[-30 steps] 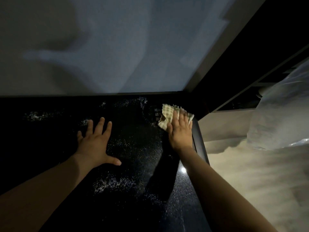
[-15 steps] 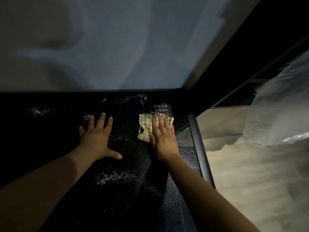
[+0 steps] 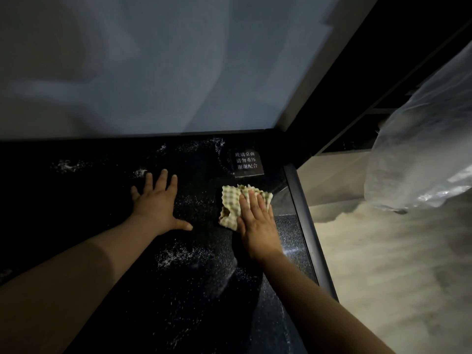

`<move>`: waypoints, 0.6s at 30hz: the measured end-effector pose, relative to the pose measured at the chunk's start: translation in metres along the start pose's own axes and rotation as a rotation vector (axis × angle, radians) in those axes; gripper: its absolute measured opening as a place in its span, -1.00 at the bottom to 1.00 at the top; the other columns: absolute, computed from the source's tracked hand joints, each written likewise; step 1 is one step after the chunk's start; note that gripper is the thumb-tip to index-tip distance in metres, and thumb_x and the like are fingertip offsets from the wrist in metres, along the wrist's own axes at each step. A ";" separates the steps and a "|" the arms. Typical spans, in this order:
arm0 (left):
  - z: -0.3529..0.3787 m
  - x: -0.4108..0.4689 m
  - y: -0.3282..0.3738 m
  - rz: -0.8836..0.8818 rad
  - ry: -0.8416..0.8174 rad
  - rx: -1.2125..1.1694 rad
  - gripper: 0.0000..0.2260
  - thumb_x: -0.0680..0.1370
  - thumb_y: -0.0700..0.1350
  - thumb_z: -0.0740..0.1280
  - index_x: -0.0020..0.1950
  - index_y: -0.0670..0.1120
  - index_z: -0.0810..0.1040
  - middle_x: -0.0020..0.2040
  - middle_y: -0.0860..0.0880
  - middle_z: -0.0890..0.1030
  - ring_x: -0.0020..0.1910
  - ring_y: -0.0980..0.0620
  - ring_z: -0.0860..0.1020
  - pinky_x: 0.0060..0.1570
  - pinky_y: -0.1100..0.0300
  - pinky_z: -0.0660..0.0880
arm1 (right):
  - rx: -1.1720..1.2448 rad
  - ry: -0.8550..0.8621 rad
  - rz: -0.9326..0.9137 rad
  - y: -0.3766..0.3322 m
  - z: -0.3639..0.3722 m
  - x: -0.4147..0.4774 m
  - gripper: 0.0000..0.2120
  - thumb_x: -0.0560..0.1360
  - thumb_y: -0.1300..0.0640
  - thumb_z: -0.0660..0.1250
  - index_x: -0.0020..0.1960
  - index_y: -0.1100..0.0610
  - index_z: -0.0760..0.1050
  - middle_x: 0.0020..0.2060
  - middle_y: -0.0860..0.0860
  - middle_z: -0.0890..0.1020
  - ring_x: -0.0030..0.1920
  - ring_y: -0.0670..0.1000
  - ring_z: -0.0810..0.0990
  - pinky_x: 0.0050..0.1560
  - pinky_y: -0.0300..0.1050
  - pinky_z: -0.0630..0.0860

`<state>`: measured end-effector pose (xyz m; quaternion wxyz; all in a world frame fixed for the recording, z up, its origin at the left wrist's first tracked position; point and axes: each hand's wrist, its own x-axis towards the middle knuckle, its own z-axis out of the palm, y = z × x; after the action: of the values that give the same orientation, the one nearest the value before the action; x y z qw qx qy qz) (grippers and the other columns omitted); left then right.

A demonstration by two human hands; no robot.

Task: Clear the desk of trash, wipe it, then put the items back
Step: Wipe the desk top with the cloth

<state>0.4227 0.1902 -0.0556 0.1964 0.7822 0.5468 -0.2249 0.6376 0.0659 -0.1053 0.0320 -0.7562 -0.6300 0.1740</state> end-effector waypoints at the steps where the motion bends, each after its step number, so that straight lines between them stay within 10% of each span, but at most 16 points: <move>1: 0.002 -0.005 0.002 0.020 0.019 -0.009 0.12 0.29 0.42 0.37 0.57 -0.02 -0.22 0.56 -0.06 -0.28 0.53 -0.21 -0.23 0.46 -0.27 -0.03 | 0.003 0.001 0.004 0.001 0.001 -0.004 -0.37 0.51 -0.20 -0.32 0.56 -0.05 -0.17 0.49 -0.11 -0.26 0.51 -0.03 -0.33 0.48 -0.06 -0.34; 18: 0.056 -0.099 0.013 0.306 -0.074 0.115 0.23 0.24 0.38 0.44 0.54 -0.03 -0.34 0.52 -0.05 -0.41 0.50 -0.18 -0.36 0.46 -0.22 -0.23 | 0.027 0.028 0.099 0.001 0.024 -0.110 -0.40 0.51 -0.23 -0.29 0.51 -0.08 -0.19 0.51 -0.11 -0.20 0.50 -0.07 -0.32 0.43 -0.16 -0.39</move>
<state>0.3970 0.0791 -0.0445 0.2032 0.8576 0.3996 -0.2521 0.6150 -0.0442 -0.1040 0.0422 -0.7883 -0.5890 0.1730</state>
